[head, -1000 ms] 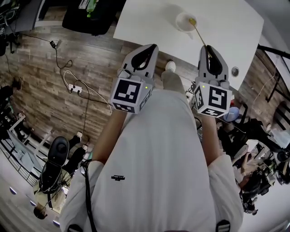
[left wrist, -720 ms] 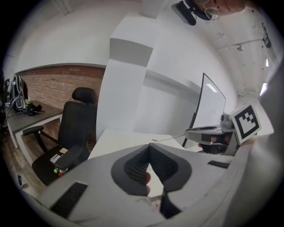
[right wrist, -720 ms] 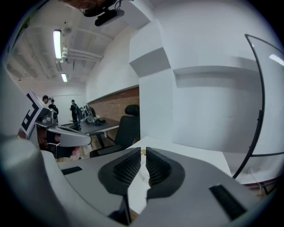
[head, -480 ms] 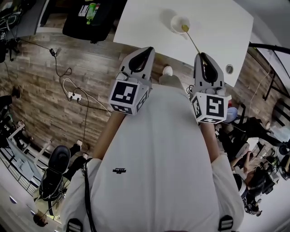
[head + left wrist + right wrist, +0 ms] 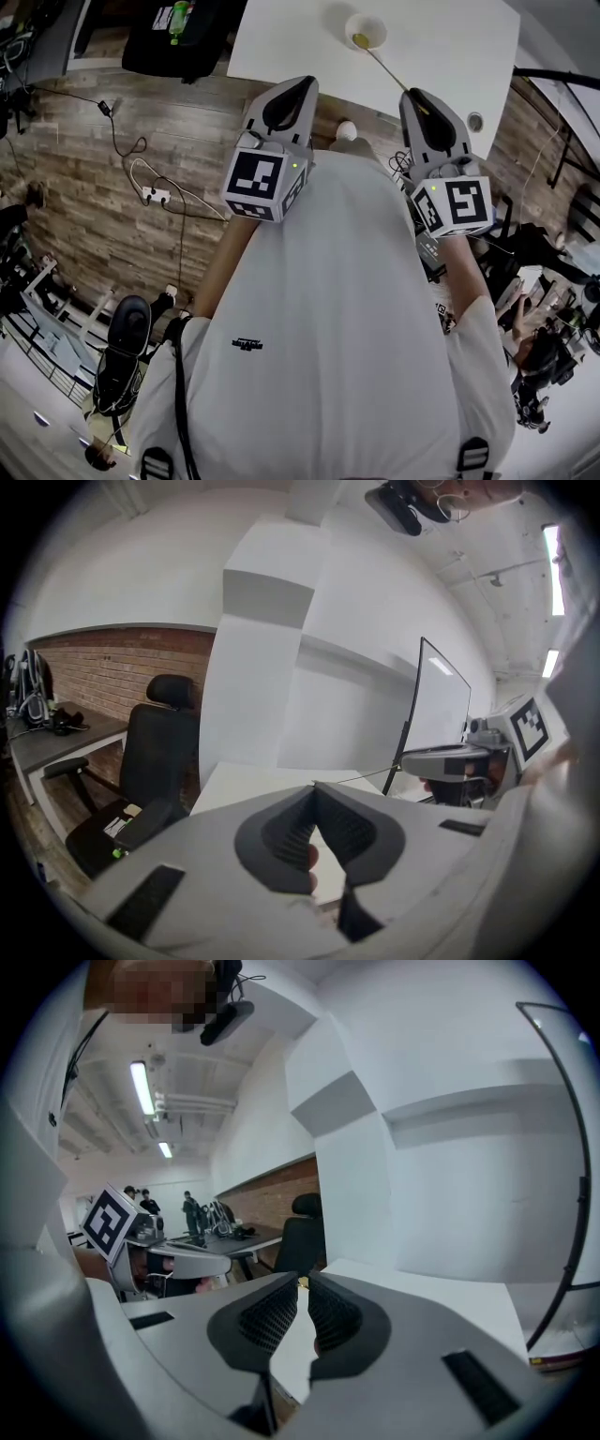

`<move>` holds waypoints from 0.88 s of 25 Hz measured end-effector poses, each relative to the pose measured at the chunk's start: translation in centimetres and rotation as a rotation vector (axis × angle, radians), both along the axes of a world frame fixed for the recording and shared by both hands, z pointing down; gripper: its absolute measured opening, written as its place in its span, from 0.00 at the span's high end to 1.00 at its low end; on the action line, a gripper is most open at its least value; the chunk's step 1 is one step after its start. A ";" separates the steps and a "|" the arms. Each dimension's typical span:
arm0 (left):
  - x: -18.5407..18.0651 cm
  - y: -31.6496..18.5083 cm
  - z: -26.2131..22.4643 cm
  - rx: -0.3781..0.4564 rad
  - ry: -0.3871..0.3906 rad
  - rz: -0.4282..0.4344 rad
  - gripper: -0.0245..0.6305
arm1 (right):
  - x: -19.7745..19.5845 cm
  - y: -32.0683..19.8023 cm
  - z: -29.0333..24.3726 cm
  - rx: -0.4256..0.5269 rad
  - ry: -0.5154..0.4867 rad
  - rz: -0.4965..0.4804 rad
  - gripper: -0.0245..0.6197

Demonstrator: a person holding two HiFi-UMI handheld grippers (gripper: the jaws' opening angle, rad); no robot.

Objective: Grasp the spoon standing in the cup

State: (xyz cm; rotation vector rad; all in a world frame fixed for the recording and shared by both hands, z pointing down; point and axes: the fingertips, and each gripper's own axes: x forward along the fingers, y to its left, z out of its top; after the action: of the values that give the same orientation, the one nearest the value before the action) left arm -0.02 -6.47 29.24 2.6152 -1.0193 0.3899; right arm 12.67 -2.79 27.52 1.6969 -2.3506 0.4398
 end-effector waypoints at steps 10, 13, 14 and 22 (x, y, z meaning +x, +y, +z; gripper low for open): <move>0.2 -0.9 0.5 -0.005 0.001 0.006 0.95 | 0.4 -1.0 0.7 -0.013 -0.007 -0.019 0.90; 0.7 -0.7 0.4 -0.009 -0.001 0.014 0.95 | 0.9 -0.7 0.8 -0.017 -0.005 -0.003 0.90; 0.8 -0.6 0.4 -0.010 -0.001 0.017 0.95 | 1.0 -0.7 0.8 -0.021 -0.008 0.002 0.90; 1.7 -1.7 -0.1 -0.001 0.016 0.032 0.95 | 1.0 -1.1 0.3 -0.032 0.005 0.023 0.90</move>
State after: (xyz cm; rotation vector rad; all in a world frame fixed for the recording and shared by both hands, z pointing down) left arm 1.70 -8.19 29.15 2.6325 -0.9736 0.3753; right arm 13.65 -3.89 27.87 1.7108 -2.3097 0.4740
